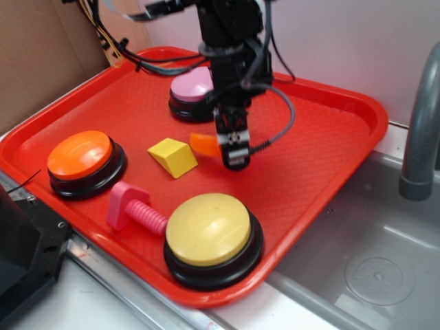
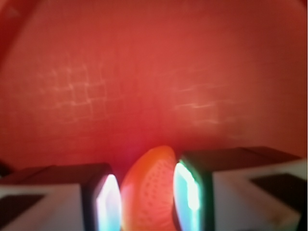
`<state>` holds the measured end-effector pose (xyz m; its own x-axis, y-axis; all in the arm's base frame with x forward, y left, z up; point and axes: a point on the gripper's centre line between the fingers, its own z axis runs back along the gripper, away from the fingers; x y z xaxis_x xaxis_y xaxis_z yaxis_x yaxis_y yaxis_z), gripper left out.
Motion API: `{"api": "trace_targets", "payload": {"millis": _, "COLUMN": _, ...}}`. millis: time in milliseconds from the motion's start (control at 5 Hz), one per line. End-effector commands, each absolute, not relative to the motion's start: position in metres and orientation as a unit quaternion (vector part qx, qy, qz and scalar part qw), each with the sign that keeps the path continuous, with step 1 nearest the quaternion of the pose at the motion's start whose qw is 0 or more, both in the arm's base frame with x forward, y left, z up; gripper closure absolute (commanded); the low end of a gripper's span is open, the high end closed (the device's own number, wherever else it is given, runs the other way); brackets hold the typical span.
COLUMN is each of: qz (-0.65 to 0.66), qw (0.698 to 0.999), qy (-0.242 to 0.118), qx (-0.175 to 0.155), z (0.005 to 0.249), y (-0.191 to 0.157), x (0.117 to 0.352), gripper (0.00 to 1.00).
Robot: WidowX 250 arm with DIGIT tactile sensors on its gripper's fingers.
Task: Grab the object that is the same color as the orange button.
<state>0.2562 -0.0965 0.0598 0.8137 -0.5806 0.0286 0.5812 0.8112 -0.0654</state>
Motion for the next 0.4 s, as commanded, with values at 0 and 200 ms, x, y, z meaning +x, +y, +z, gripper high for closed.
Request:
{"api": "trace_targets", "payload": {"millis": 0, "qz": -0.244, "qw": 0.968, "qy": -0.030, "qx": -0.050, "z": 0.126, "y": -0.095, "x": 0.269, "gripper": 1.00}}
{"api": "trace_targets", "payload": {"millis": 200, "qz": -0.121, "qw": 0.990, "qy": -0.041, "qx": -0.057, "z": 0.163, "y": -0.080, "x": 0.263, "gripper": 1.00}}
